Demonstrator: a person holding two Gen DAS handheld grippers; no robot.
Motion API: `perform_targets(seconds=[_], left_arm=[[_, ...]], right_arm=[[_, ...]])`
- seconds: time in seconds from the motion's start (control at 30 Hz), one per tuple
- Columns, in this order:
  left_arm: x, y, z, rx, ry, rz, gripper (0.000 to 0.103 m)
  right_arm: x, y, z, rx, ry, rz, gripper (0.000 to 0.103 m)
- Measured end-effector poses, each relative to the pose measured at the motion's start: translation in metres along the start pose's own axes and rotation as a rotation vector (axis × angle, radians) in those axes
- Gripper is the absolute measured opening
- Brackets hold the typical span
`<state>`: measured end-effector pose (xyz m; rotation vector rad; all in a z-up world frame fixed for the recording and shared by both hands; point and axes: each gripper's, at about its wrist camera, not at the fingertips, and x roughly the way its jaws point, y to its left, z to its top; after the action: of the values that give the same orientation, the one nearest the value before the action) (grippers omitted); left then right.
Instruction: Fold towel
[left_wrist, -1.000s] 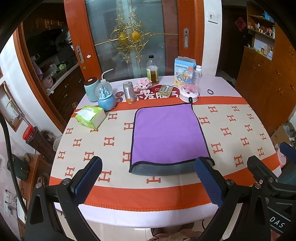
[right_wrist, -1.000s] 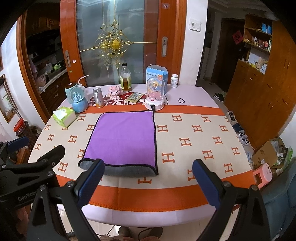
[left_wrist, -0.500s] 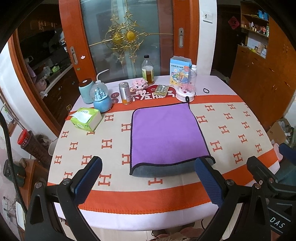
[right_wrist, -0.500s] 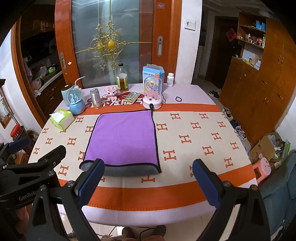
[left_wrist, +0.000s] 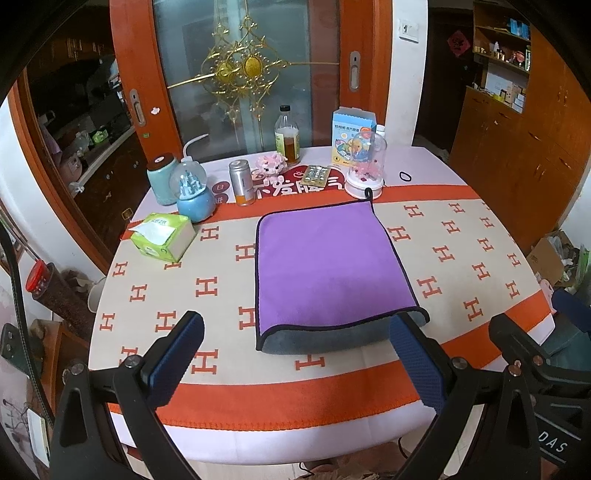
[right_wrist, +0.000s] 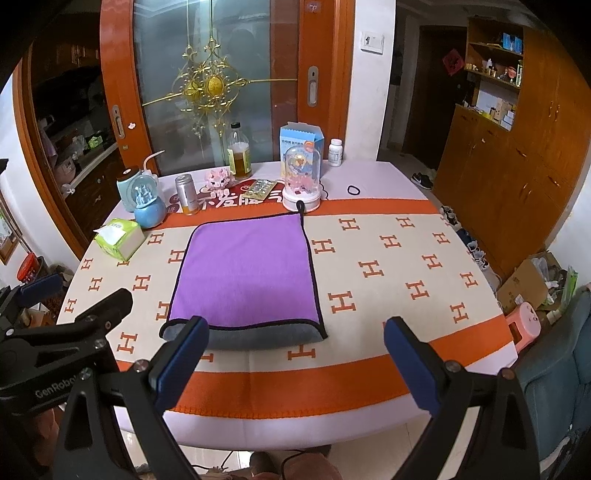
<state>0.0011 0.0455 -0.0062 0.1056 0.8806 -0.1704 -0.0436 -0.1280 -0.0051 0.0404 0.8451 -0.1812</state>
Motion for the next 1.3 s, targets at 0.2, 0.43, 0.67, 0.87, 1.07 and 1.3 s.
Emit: perform_targets(seconds=[0.2, 0.43, 0.67, 0.87, 1.07, 1.3], left_arm=[[0.017, -0.001, 0.004, -0.003, 0.035, 0.014, 0.100], [0.053, 0.003, 0.010, -0.020, 0.095, 0.015, 0.100], [0.099, 0.008, 0.008, -0.023, 0.133, -0.015, 0.100], [0.139, 0.027, -0.003, -0.063, 0.166, -0.125, 0.100], [0.181, 0.037, -0.022, 0.023, 0.207, -0.118, 0.094], [0.224, 0.054, -0.041, 0.038, 0.343, -0.202, 0.074]], right_arm=[[0.020, -0.002, 0.006, -0.007, 0.026, 0.027, 0.096], [0.056, -0.009, 0.019, -0.030, 0.064, 0.077, 0.096], [0.105, -0.019, 0.028, -0.098, 0.116, 0.117, 0.089], [0.151, -0.031, 0.023, -0.176, 0.160, 0.159, 0.087], [0.200, -0.037, 0.002, -0.252, 0.246, 0.201, 0.079], [0.235, -0.043, -0.015, -0.299, 0.321, 0.285, 0.070]])
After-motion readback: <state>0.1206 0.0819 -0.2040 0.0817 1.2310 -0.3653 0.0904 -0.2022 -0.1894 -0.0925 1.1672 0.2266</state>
